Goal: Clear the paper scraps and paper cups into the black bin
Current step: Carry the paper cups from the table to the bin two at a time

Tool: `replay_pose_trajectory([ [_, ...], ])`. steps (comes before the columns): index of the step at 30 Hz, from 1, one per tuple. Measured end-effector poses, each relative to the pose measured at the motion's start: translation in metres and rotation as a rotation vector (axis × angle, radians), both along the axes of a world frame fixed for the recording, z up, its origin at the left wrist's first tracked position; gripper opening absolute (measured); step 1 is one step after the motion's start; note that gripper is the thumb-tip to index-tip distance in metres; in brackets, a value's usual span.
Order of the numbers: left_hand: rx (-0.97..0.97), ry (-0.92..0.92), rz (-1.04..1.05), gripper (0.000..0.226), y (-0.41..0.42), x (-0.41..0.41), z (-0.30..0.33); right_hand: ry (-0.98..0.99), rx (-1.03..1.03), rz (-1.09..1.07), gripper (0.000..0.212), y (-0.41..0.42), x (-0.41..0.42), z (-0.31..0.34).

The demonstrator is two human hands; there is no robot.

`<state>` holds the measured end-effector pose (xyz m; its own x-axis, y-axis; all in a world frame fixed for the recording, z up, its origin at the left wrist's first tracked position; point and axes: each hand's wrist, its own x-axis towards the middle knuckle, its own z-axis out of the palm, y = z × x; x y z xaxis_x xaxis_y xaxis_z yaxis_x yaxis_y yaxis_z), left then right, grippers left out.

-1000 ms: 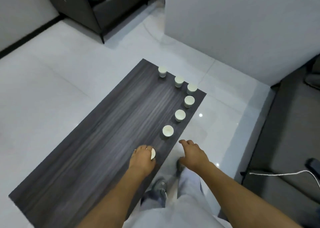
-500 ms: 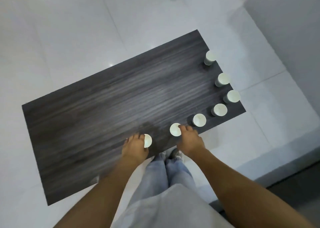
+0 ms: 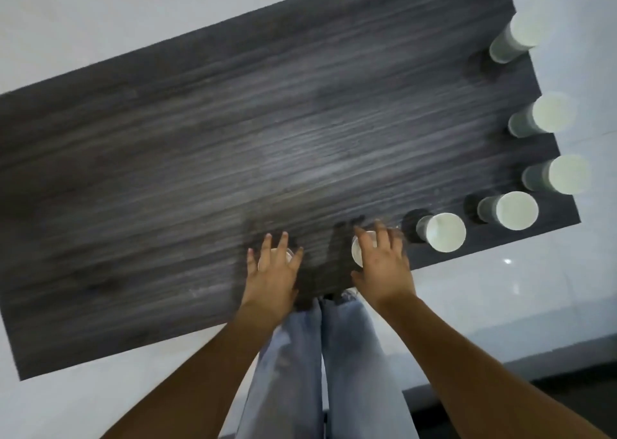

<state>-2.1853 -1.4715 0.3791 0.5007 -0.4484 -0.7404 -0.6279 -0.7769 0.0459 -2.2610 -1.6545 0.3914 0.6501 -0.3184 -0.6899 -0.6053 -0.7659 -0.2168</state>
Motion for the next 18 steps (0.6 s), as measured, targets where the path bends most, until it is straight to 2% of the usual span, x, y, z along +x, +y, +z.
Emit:
replay_pose_trajectory([
  [4,-0.038,-0.040,0.015,0.075,0.010,-0.005,-0.016,-0.019,0.043,-0.041,0.070,0.010,-0.005,-0.013],
  [8,-0.106,-0.068,0.030,0.070,0.021,-0.010,-0.002,-0.026,0.050,-0.004,0.064,0.017,-0.007,0.002],
  [13,-0.109,-0.056,0.158,0.058,0.036,-0.014,0.058,-0.046,0.085,0.078,0.066,0.031,0.002,0.063],
  [18,-0.139,-0.118,0.318,0.059,0.060,-0.025,0.136,-0.075,0.087,0.324,0.063,0.054,0.016,0.140],
])
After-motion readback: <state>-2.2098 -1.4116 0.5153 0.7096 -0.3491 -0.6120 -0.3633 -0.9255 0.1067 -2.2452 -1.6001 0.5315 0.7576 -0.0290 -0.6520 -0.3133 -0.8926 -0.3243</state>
